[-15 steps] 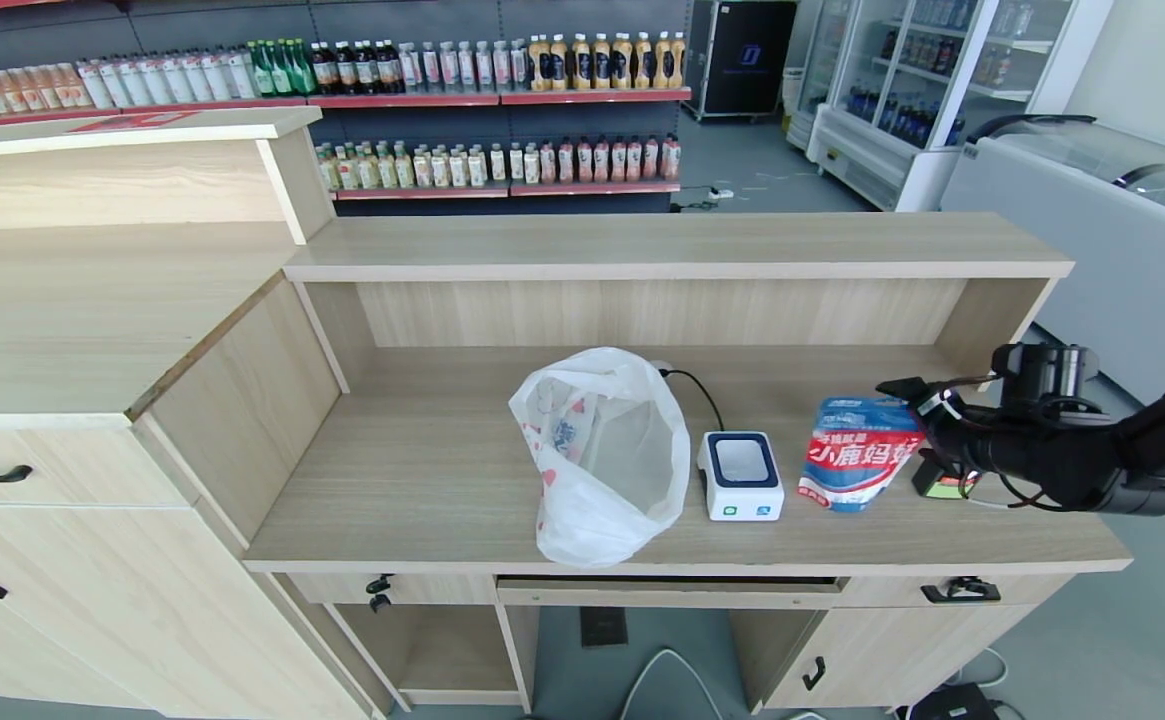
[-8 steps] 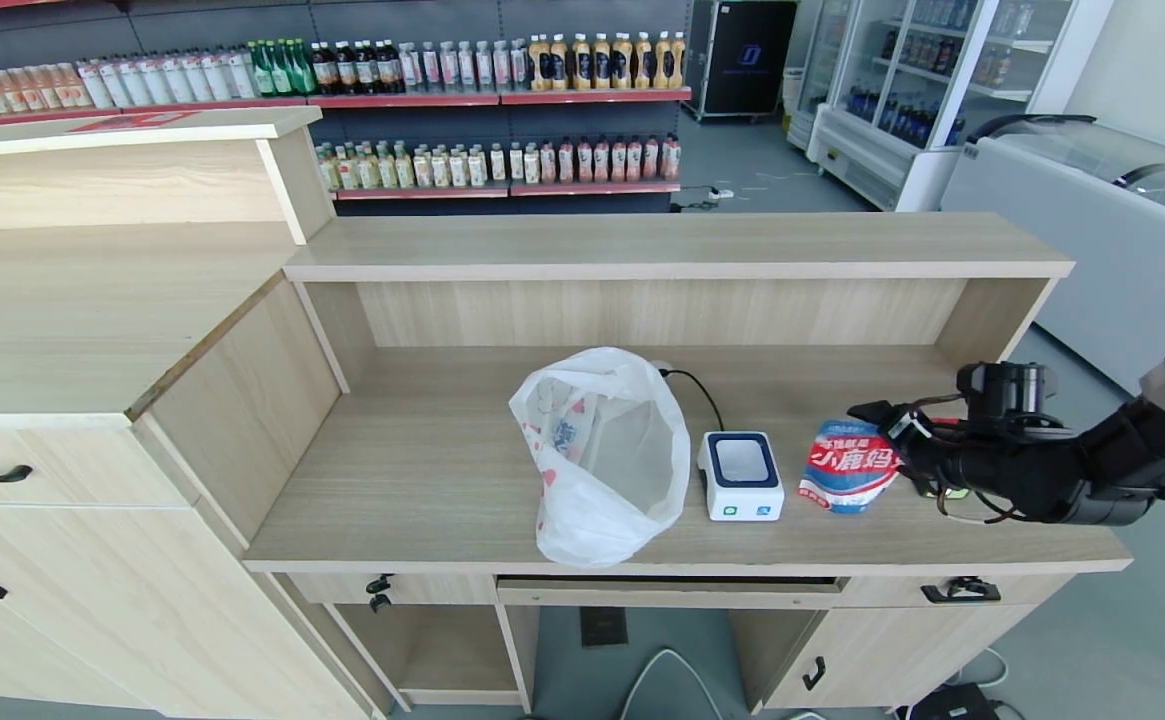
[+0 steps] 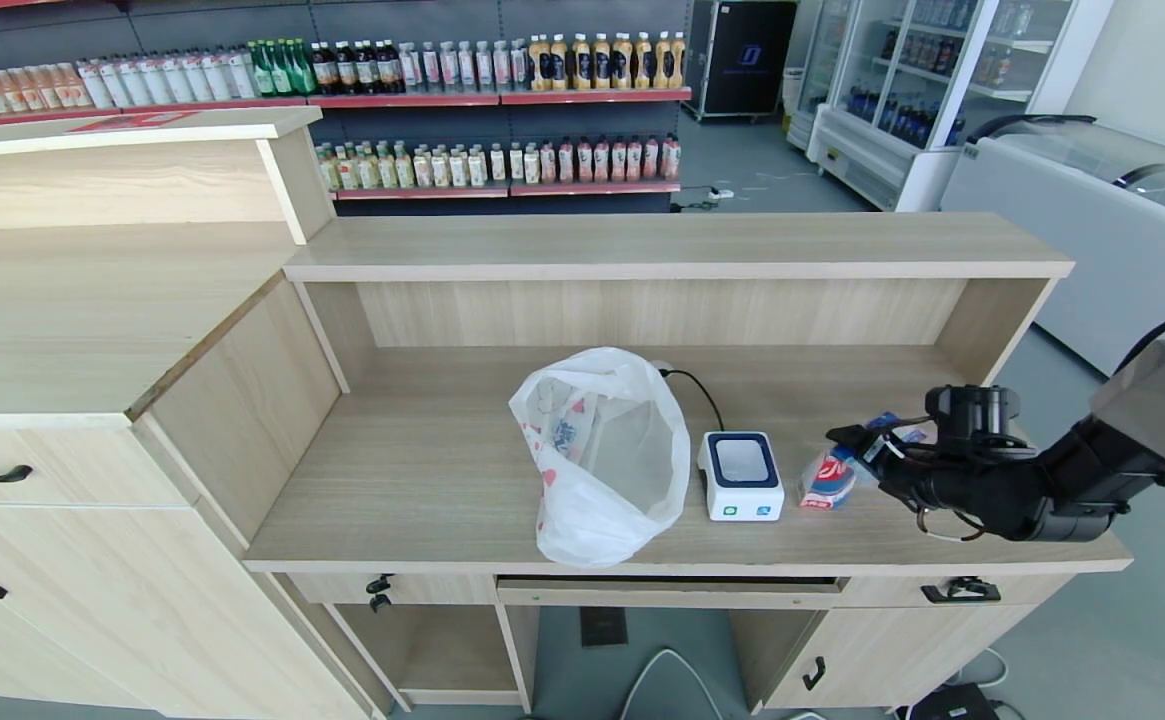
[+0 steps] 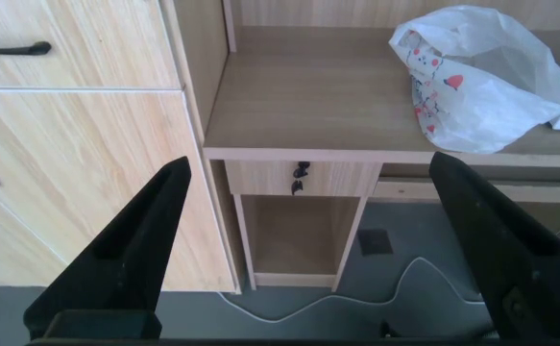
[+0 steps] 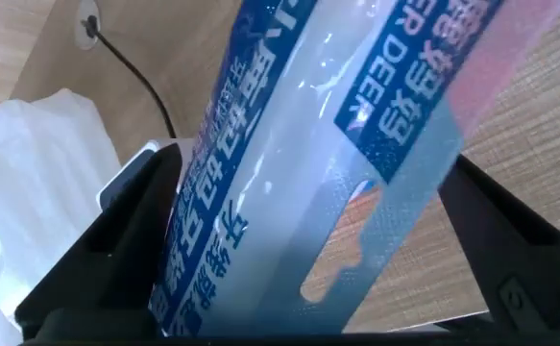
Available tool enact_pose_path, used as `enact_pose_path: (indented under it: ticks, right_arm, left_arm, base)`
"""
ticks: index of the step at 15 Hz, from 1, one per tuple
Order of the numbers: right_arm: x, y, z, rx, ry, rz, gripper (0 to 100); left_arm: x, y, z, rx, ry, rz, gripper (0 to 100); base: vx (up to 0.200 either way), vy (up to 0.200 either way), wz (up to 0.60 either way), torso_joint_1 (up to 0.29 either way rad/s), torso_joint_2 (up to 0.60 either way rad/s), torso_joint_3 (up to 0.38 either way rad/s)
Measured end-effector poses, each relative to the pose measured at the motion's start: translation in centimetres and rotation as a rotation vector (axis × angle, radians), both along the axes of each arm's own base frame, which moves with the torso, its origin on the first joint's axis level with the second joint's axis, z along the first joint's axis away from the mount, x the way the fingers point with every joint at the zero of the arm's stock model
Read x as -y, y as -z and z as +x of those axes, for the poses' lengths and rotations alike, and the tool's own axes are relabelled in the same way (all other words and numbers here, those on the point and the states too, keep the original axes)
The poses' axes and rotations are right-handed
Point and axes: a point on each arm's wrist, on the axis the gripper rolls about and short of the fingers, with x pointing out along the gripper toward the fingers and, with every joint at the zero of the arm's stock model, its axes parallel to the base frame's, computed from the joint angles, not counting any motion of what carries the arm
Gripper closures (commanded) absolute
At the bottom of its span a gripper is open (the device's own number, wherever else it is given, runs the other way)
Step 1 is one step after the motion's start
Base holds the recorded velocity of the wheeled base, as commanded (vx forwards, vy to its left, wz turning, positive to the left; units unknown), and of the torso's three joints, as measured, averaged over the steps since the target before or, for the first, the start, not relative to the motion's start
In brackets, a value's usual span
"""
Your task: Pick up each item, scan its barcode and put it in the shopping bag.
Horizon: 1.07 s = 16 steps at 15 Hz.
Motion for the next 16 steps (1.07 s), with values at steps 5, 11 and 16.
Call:
enact_pose_path:
  ticks: [5,11,16]
  right_arm:
    - [-1.0,1.0,0.2,-0.004,-0.067,-0.078,100]
    - [-1.1,2.8,-0.7,-0.043,-0.169,-0.267,100]
    - [-0.6,-0.1,-1.4,0.032,-0.179,-0.287,100]
  left_arm:
    - [0.0,0.0,0.0,0.0,0.0,0.0,0]
    - [0.0,0.0,0.0,0.0,0.0,0.0,0]
    - [0.0,0.0,0.0,0.0,0.0,0.0,0]
  base:
    - [0.0,0.0,0.0,0.0,0.0,0.0]
    - [0.0,0.0,0.0,0.0,0.0,0.0]
    - [0.0,0.0,0.0,0.0,0.0,0.0]
